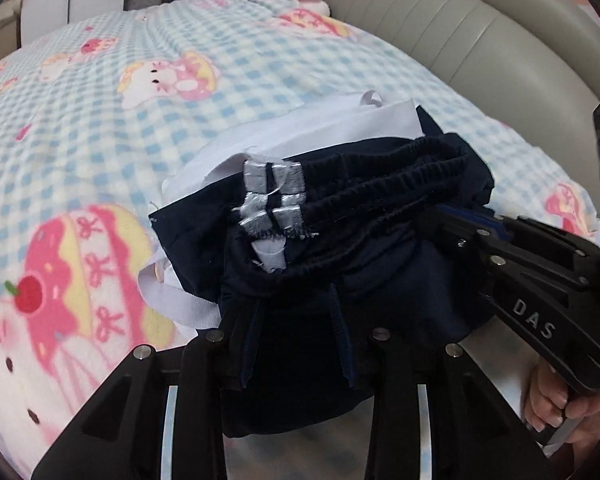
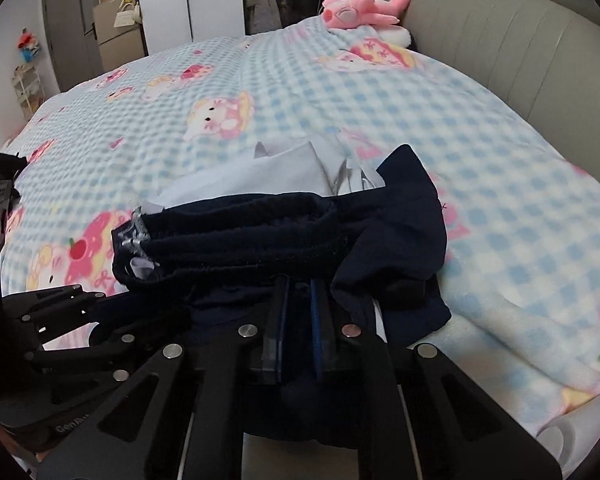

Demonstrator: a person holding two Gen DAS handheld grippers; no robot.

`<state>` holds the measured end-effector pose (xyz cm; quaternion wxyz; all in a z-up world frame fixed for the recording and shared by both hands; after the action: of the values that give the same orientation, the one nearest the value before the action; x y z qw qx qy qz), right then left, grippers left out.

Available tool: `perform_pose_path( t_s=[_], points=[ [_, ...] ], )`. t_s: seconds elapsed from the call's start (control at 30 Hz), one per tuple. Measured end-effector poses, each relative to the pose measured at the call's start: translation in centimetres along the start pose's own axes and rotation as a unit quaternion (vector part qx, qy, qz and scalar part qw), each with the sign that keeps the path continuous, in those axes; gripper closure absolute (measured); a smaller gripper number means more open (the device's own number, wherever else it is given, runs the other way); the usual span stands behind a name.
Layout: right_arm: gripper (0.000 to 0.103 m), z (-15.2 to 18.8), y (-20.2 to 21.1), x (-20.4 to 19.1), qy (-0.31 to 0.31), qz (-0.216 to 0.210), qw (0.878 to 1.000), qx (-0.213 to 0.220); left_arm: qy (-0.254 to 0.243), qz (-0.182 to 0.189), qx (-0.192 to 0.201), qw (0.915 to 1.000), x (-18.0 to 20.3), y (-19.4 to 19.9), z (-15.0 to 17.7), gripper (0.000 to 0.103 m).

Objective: Fold clothes

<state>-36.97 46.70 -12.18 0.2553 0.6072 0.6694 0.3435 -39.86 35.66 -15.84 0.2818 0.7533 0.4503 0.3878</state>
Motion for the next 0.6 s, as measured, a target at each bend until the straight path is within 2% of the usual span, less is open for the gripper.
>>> perform_pose_path(
  t_s=[0.07,0.17,0.23,0.33,0.37,0.5,0.6],
  points=[
    [0.092,-0.3,0.6,-0.3,0.004,0.001,1.000,0.006,0.009,0.009,0.000,0.9999,0.0,0.8,-0.2,0.069],
    [0.075,-0.8,3.7,-0.9,-0.012,-0.026,0.999,0.038,0.019,0.038,0.024,0.9988,-0.3,4.8,0.2,0.067],
    [0.072,-1.0,6.3,-1.3,-0.032,-0.031,0.998,0.055,0.019,0.041,0.044,0.9980,-0.6,7.7,0.8,0.061],
    [0.067,0.3,10.2,-2.4,-0.063,-0.038,0.995,0.068,0.018,0.052,0.075,0.9956,-1.1,12.4,2.7,0.047],
    [0.058,1.1,11.4,-3.0,-0.075,-0.047,0.993,0.072,0.017,0.051,0.081,0.9952,-1.4,13.9,3.6,0.044],
    [0.045,2.9,13.6,-6.7,-0.085,-0.070,0.992,0.064,0.012,0.025,0.084,0.9961,-3.3,18.1,7.4,0.044],
    [0.043,4.8,15.2,-10.6,-0.076,-0.071,0.993,0.058,0.009,0.003,0.085,0.9963,-4.9,21.1,10.3,0.037]
  ],
)
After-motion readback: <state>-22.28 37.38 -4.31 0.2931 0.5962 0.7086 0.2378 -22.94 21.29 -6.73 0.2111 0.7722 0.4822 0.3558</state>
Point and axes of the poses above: each gripper's, at about its wrist camera, not at the fingertips, and y roughly against the way its jaws point, x to its right, z to its underside, the point moved 5 cm from there along -y, roughly the way its jaws point, and after that the axes turned 5 degrees about y, right-handed, at the moved point
